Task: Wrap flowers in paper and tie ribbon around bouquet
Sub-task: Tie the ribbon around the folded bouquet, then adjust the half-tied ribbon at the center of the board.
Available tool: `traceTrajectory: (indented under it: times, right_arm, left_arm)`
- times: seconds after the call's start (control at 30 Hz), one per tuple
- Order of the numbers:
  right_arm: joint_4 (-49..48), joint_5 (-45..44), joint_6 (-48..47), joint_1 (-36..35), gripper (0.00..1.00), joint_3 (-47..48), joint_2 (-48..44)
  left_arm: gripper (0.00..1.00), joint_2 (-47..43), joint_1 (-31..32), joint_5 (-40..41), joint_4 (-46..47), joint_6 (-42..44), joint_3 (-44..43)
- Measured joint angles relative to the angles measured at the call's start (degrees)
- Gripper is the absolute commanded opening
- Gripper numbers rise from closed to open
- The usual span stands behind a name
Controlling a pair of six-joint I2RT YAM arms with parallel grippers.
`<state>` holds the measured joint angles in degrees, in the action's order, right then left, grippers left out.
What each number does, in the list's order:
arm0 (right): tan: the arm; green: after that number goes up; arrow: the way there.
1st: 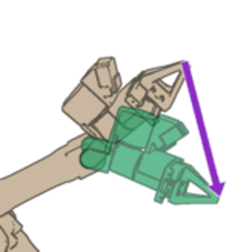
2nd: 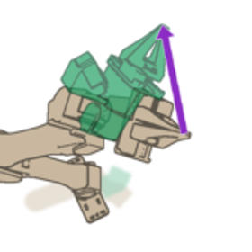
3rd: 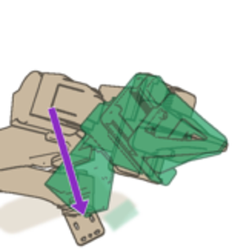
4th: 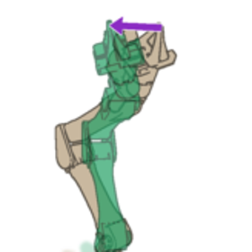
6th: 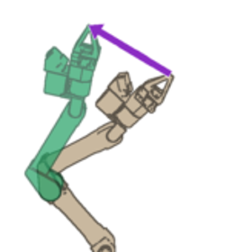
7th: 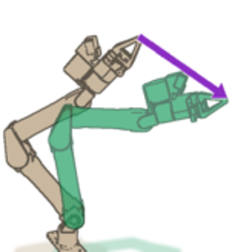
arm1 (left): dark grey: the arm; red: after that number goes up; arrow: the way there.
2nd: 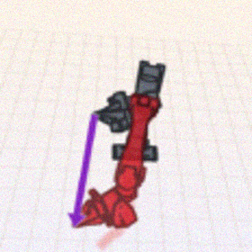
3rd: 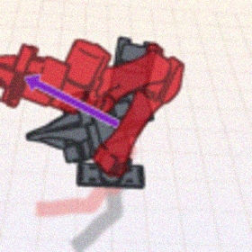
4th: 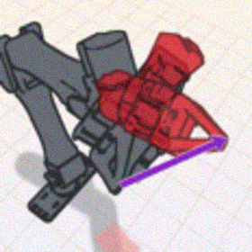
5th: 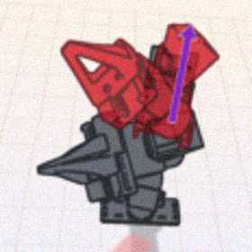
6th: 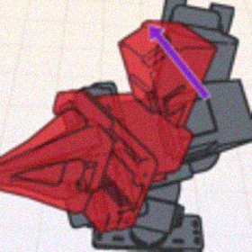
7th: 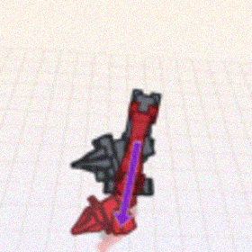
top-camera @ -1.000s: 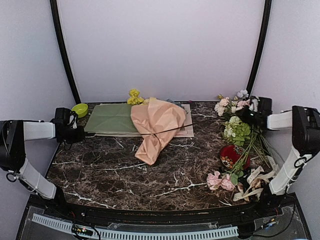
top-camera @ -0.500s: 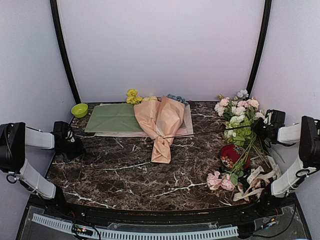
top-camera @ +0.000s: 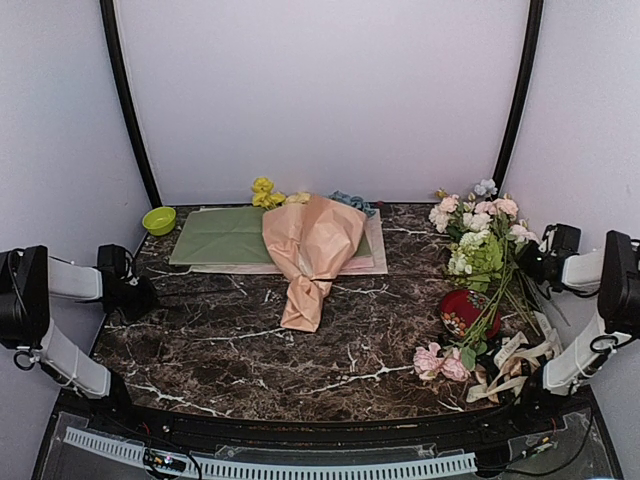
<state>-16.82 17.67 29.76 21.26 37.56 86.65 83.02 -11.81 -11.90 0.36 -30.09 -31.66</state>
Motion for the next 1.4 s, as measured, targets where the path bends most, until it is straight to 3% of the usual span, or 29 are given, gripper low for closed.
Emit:
traceTrajectory:
  times: [0.27, 0.43, 0.5, 0.7, 0.8, 0.93, 1.07, 1.17, 1.3, 1.37, 1.4]
  right_arm:
    - [-0.37, -3.48, -2.08, 3.02, 0.00, 0.04, 0.46]
    - [2.75, -2.58, -6.78, -1.49, 0.00, 3.58, 0.48]
    - [3.48, -0.09, -9.75, -6.19, 0.03, 6.91, 0.48]
    - [8.20, 4.87, -22.91, -32.28, 0.43, 20.65, 3.91]
    - [10.29, 5.81, -29.16, -45.66, 0.53, 28.04, 11.89]
    - [17.05, 5.81, -36.13, -56.68, 0.61, 35.47, 23.78]
    - [22.88, 5.31, -41.64, -61.44, 0.61, 38.64, 30.40]
    - [25.75, 5.33, -44.39, -62.60, 0.55, 39.32, 31.82]
    - [27.15, 5.16, -46.31, -62.49, 0.30, 40.65, 32.44]
    - [26.97, 4.79, -46.95, -62.34, 0.29, 40.96, 32.74]
    - [26.91, 4.59, -47.23, -62.27, 0.33, 40.96, 32.83]
  left_arm:
    - [0.00, -0.48, -2.54, 4.44, 0.00, -0.63, 0.00]
    - [0.00, -1.97, -2.21, 3.58, 0.48, -0.55, 0.55]
    - [0.00, -2.54, -1.60, 3.41, 0.94, -0.35, 0.55]
    - [0.00, -2.62, 4.59, 3.48, 1.55, 1.20, -0.24]
    - [0.00, -2.62, 7.21, 3.26, 1.73, 1.84, -1.44]
    - [0.00, -2.86, 8.87, 3.78, 1.07, 3.06, -4.00]
    - [0.00, -4.20, 9.66, 3.98, 0.76, 4.31, -6.01]
    - [0.00, -4.94, 10.19, 3.98, 0.35, 4.98, -6.78]
    - [0.00, -5.22, 10.73, 3.96, -0.31, 5.68, -6.84]
    - [0.00, -5.22, 10.86, 3.96, -0.55, 5.81, -6.84]
    - [0.00, -5.22, 10.86, 3.96, -0.61, 5.90, -6.88]
